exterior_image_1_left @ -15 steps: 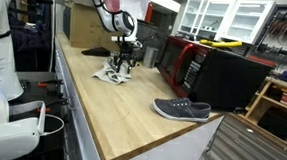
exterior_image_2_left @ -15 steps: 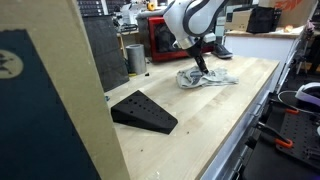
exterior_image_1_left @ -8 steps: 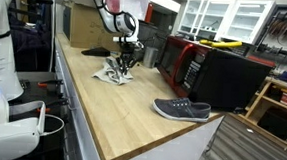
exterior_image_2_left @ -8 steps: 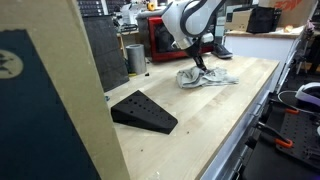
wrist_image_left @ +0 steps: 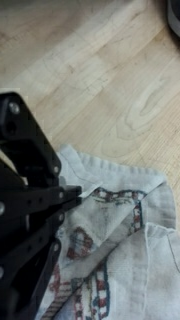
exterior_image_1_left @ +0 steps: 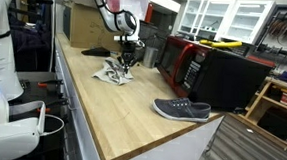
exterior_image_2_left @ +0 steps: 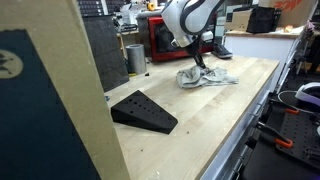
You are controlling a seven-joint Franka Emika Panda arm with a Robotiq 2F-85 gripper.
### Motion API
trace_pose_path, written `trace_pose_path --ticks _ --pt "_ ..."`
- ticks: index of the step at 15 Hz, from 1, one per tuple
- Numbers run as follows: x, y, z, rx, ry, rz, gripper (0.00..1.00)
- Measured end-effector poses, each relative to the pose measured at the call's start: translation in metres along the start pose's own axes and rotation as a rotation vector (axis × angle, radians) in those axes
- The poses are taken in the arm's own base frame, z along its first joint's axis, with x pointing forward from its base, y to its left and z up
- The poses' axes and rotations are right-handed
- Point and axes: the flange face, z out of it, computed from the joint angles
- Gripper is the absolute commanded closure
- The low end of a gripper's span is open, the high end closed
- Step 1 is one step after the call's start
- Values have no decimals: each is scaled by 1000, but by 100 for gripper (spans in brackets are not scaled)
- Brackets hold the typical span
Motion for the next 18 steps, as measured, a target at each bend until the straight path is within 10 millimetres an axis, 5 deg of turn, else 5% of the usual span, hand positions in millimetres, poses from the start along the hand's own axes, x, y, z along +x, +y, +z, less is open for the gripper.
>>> trace_pose_path --ticks 9,18 --pt "-55 11 -51 -54 20 -39 99" --pt "-102 -59 -56 -129 -47 -149 99"
